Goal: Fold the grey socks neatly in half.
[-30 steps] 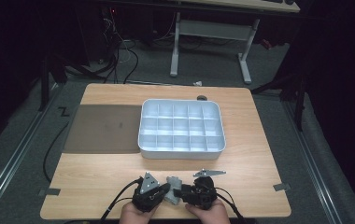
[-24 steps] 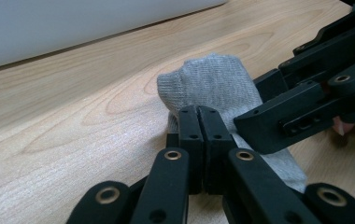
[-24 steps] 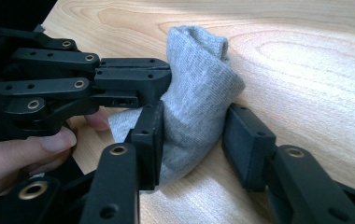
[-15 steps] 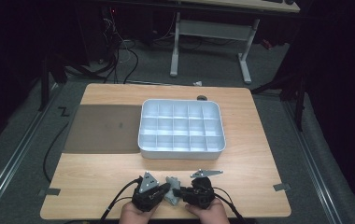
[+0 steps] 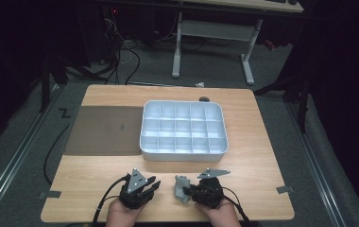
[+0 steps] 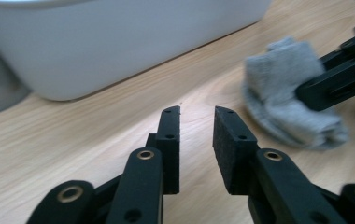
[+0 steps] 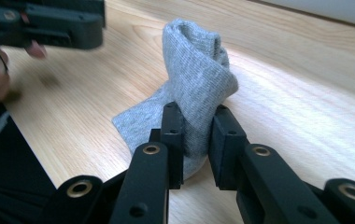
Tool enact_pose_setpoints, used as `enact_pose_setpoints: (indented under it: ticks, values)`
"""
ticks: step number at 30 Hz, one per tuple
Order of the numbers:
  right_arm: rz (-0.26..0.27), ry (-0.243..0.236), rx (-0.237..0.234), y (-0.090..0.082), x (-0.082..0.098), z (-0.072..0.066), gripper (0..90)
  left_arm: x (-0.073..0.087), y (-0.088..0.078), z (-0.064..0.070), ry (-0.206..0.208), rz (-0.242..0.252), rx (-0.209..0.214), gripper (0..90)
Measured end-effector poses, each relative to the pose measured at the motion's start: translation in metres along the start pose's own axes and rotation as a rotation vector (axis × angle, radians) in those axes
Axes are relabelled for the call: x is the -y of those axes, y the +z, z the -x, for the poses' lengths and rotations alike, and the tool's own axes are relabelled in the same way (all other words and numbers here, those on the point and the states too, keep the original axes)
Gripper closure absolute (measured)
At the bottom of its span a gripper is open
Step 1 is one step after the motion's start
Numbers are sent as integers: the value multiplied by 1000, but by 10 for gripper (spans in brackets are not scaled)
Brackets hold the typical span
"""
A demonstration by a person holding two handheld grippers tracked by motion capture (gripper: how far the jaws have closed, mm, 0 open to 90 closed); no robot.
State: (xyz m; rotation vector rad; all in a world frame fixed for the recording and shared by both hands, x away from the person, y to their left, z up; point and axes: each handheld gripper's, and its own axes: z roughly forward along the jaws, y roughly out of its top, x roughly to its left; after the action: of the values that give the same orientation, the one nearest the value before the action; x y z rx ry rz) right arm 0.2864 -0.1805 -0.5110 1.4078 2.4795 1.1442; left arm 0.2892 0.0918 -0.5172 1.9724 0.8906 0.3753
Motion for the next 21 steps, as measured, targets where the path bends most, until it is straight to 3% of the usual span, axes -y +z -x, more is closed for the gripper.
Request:
enact_pose_setpoints:
  ticks: [7,21]
  values:
    - [-36,-62,58,-10,-4,9,785,9,-12,-15,8,34,-68,654]
    - [-119,-147,208,-34,-9,29,782,15,-23,-33,0,52,-137,586]
